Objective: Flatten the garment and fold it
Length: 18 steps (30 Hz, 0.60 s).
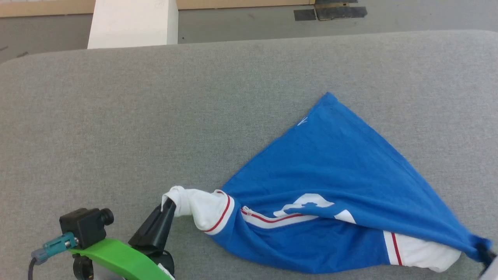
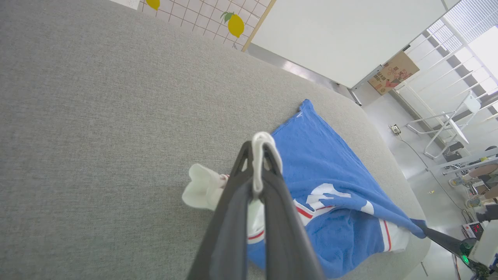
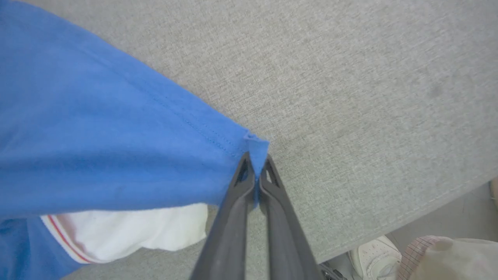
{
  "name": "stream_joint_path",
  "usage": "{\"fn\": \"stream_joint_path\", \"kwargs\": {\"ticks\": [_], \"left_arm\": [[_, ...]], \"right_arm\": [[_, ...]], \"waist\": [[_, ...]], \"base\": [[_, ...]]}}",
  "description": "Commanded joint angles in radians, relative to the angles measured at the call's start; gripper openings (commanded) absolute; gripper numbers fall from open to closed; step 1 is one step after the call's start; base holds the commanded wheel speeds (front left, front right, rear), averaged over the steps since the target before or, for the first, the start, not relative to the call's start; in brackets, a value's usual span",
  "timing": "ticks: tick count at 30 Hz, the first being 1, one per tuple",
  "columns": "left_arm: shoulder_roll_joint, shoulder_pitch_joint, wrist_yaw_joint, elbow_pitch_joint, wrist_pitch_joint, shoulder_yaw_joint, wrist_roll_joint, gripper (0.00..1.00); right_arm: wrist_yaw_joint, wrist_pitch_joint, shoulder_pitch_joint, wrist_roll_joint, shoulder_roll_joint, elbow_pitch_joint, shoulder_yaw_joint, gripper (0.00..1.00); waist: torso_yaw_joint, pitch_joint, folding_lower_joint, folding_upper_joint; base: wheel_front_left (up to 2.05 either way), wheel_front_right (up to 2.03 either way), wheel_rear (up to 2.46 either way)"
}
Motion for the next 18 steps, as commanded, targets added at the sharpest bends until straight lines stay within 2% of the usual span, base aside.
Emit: {"fn": "stream_joint_path", "kwargs": {"ticks": [1, 5, 6, 7, 12, 18], "left_arm": [[0.009, 0.009, 0.005, -0.005, 0.006, 0.002, -0.002, 0.00], [0.010, 0.002, 0.008, -0.009, 0.019, -0.009, 0.000, 0.00], [0.008, 0.000, 0.011, -0.011, 0.023, -0.015, 0.000, 0.00], [0.007, 0.000, 0.011, -0.012, 0.023, -0.015, 0.000, 0.00], [-0.003, -0.005, 0.003, -0.011, 0.015, -0.023, -0.002, 0.00], [-0.018, -0.033, -0.016, -0.002, 0.008, -0.047, 0.007, 0.00]], "right_arm": [[-0.001, -0.033, -0.006, -0.007, 0.004, 0.034, 0.020, 0.00], [-0.001, -0.113, -0.038, -0.008, 0.005, 0.158, 0.057, 0.00], [-0.001, -0.149, -0.056, -0.014, 0.005, 0.203, 0.070, 0.39], [-0.001, -0.156, -0.060, -0.012, 0.005, 0.209, 0.073, 1.00], [-0.001, -0.166, -0.064, -0.006, -0.012, 0.172, 0.055, 1.00], [-0.001, -0.096, -0.065, 0.042, -0.067, -0.039, 0.030, 1.00]], "waist": [[-0.004, -0.007, 0.0001, 0.0000], [-0.007, -0.017, 0.0001, 0.0000], [-0.011, -0.020, 0.0001, 0.0000], [-0.013, -0.019, 0.0001, 0.0000], [-0.015, -0.008, 0.0001, 0.0000], [0.014, 0.026, 0.0001, 0.0000]], "base": [[0.00, 0.00, 0.00], [0.00, 0.00, 0.00], [0.00, 0.00, 0.00], [0.00, 0.00, 0.00], [0.00, 0.00, 0.00], [0.00, 0.00, 0.00]]}}
